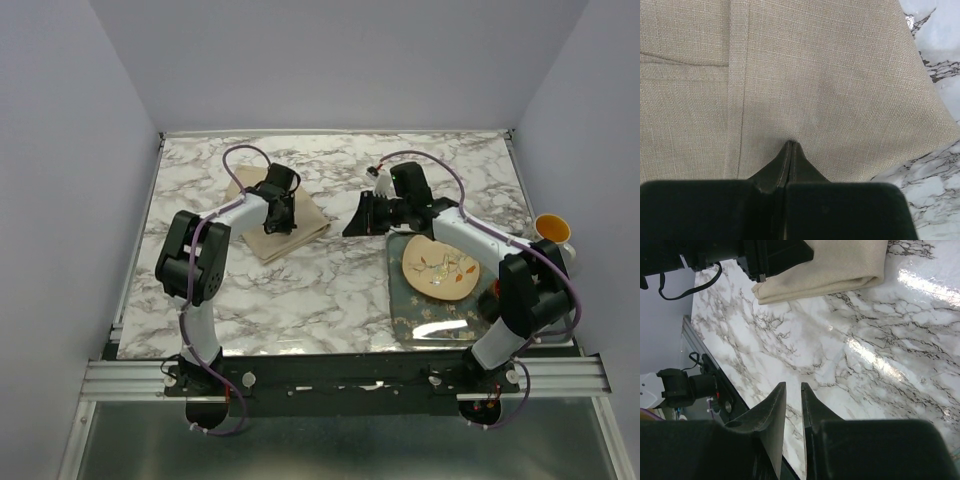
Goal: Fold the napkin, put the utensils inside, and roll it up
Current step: Fold the napkin
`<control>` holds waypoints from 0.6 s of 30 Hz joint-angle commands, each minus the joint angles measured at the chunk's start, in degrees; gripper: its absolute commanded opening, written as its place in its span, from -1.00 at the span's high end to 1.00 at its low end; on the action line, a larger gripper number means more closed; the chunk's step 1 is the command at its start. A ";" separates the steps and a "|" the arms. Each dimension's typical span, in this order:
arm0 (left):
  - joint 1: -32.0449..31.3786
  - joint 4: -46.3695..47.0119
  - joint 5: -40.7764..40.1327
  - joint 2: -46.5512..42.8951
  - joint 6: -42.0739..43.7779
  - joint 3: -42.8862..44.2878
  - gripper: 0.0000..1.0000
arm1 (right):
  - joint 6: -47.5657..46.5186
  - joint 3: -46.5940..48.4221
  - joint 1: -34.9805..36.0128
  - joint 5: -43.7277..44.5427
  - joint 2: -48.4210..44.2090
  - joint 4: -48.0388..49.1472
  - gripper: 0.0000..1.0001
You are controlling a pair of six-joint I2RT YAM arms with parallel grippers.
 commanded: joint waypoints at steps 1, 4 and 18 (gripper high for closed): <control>-2.43 -0.17 2.66 0.99 -4.11 -6.45 1.00 | -1.04 -1.36 -0.40 1.43 -1.93 0.59 0.48; -3.92 1.07 3.81 -0.67 -7.44 -9.26 1.00 | -1.04 -1.80 -0.57 1.52 -2.19 0.68 0.48; -12.19 6.44 8.03 -10.60 -24.15 -18.41 1.00 | -1.48 -6.11 -1.54 1.87 -4.83 1.20 0.48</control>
